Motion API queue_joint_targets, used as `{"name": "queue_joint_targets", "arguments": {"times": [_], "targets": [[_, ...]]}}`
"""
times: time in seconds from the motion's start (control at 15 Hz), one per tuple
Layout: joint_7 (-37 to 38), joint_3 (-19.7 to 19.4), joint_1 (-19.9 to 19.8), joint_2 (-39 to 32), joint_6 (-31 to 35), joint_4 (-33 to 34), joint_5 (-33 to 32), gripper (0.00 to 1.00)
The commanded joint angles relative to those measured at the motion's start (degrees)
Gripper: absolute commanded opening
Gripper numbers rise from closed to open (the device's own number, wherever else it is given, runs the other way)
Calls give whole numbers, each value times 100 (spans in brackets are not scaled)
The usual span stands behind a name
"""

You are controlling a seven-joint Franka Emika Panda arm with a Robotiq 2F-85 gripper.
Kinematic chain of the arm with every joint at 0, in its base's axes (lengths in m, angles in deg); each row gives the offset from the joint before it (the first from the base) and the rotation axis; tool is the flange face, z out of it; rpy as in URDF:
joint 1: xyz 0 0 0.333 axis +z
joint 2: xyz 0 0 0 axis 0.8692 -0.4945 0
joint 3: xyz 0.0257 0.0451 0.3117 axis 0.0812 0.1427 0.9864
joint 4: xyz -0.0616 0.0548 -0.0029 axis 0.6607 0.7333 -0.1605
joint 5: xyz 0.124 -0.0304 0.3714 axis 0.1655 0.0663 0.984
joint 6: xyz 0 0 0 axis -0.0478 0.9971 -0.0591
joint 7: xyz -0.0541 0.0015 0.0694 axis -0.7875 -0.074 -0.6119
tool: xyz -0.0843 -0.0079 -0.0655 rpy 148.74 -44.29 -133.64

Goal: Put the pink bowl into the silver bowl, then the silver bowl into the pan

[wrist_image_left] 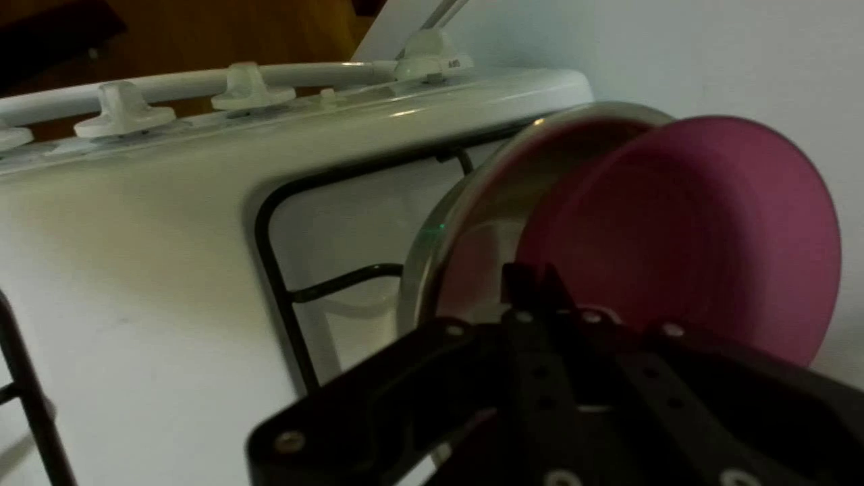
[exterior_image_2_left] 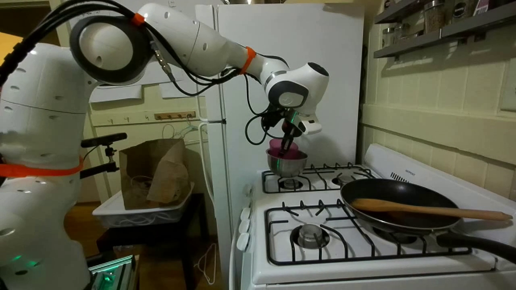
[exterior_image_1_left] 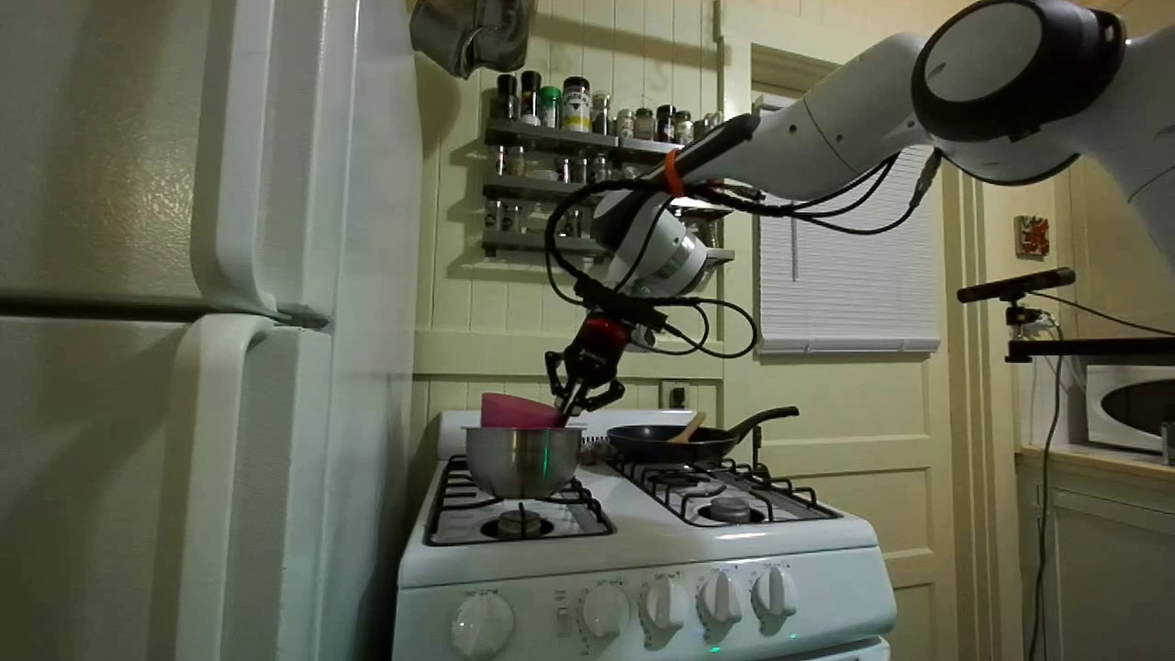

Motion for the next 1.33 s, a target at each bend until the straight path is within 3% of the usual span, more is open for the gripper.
{"name": "queue_joint_targets", "arguments": {"times": [0.0,0.27,0.33,0.4,0.53,0.6,1.13,1.27], "targets": [[167,-87,139,-179,-29,257,-363,1],[134,-53,207,-329,26,326,-566,1],[116,-51,229,-361,69,342,-602,6],[124,-47,247,-398,95,375,-615,31],[104,-40,278,-439,128,445,-642,34],[103,-35,291,-438,124,484,-646,40],[174,-38,361,-74,-110,684,-812,99],[204,-79,353,111,-234,632,-985,100]]}}
